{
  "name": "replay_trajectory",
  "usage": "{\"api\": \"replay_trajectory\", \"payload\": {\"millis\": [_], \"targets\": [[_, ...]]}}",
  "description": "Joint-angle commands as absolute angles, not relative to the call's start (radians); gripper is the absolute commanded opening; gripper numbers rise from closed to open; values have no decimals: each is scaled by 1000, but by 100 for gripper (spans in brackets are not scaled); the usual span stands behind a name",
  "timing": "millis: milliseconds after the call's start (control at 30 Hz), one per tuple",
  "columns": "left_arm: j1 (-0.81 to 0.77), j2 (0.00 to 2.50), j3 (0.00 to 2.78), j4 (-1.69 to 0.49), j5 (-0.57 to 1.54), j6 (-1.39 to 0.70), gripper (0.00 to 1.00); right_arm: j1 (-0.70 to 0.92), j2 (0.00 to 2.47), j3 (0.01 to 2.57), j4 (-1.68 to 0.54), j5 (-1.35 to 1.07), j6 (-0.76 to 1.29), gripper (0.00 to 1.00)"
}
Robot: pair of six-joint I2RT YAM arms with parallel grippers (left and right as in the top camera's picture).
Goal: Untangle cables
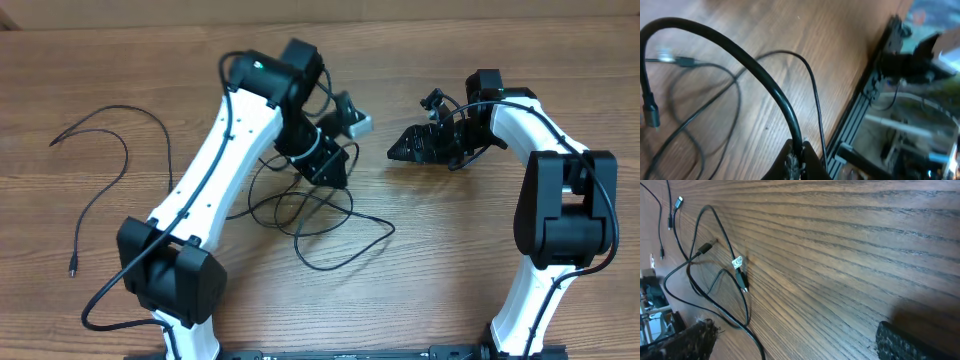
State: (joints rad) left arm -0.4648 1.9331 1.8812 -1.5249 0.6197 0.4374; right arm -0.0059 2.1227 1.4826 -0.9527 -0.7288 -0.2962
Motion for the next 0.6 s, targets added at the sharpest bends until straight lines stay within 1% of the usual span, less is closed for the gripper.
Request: {"api": "replay_trajectory", "payload": {"millis": [0, 167, 200, 467, 567], "targets": [[-521, 1927, 1792, -1509, 655, 581, 4, -1, 2136, 1479, -947, -734, -308, 100], [-596, 1927, 1682, -1495, 637, 760, 4, -1, 2136, 1479, -947, -734, -308, 100], [-623, 1927, 1646, -1475, 596, 782, 4, -1, 2136, 1479, -947, -734, -308, 100], [-674, 1927, 1575, -1380, 415, 781, 5, -1, 2136, 1479, -947, -734, -308, 100], [-676, 1926, 1578, -1348, 358, 778, 4, -1, 2136, 1479, -946, -734, -308, 100]]}}
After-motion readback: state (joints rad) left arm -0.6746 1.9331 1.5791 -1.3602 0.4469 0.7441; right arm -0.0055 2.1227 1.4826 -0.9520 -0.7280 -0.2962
